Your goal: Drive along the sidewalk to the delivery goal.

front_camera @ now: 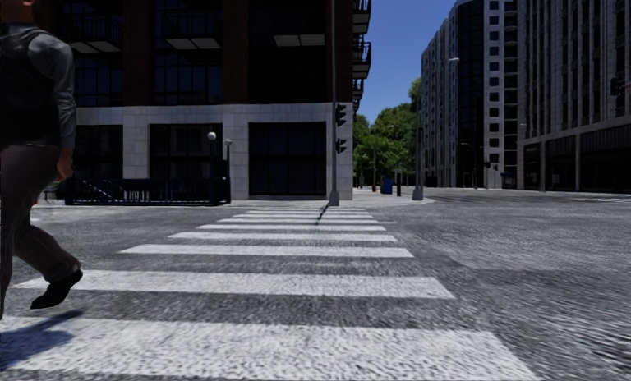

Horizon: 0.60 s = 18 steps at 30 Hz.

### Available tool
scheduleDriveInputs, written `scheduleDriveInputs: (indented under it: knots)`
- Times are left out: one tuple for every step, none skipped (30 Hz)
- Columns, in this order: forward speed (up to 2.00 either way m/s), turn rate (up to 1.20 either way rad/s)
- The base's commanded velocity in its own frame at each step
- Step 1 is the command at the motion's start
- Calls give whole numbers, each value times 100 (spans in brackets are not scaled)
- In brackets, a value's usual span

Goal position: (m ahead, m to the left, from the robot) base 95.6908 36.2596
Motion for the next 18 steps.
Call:
scheduleDriveInputs:
  knots:
    - [200,0]
    - [200,0]
    - [200,0]
    - [200,0]
    - [200,0]
    - [200,0]
    - [200,0]
    - [200,0]
    - [200,0]
    - [200,0]
    - [200,0]
    - [200,0]
    - [200,0]
    - [200,0]
    - [200,0]
    - [200,0]
    - [200,0]
    - [200,4]
